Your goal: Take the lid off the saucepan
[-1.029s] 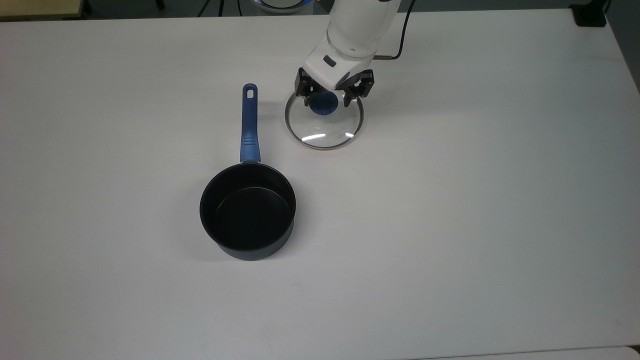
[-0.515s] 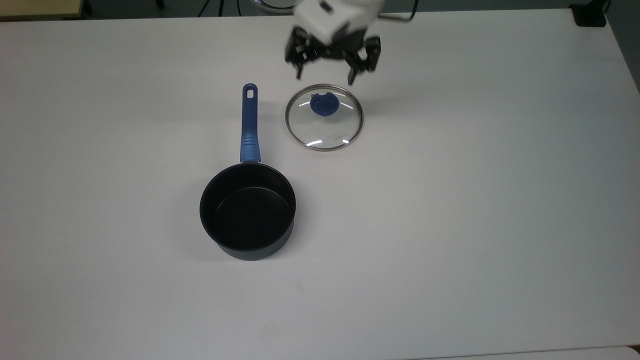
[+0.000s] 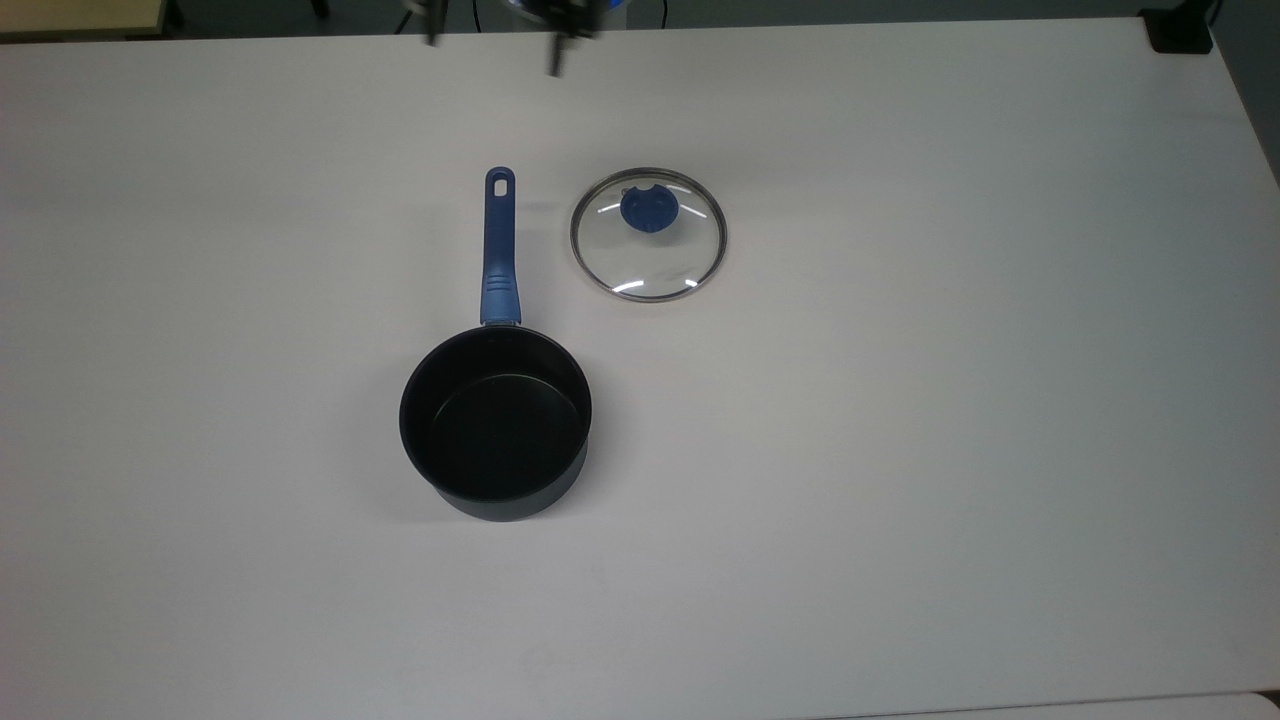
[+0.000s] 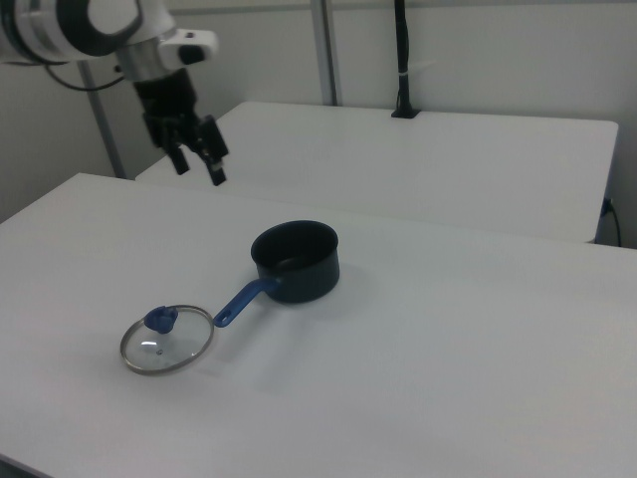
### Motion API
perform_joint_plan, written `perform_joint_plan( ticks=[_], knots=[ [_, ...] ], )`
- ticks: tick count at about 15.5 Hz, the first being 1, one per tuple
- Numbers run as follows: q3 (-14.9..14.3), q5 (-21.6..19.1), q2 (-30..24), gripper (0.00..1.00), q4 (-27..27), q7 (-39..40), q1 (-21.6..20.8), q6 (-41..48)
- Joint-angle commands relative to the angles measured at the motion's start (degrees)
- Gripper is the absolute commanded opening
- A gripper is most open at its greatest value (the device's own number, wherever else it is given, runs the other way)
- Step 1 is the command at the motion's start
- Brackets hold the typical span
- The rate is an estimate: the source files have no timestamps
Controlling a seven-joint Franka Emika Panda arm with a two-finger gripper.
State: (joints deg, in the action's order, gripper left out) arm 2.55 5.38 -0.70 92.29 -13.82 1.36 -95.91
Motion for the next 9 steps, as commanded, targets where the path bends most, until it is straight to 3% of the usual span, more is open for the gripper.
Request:
perform_joint_plan(
  ticks=[1, 3, 6, 9],
  knots=[
    [-6.0, -3.1, -1.6, 1.0, 0.3, 1.5, -1.3, 1.4],
    [-7.2, -3.1, -2.0, 1.0, 0.4, 3.6, -2.2, 1.1],
    [-8.0, -3.0, -1.8, 1.0, 0.4, 14.1, -2.2, 0.7],
    [-8.2, -3.0, -1.5, 1.0, 0.4, 15.2, -2.2, -0.5]
  ],
)
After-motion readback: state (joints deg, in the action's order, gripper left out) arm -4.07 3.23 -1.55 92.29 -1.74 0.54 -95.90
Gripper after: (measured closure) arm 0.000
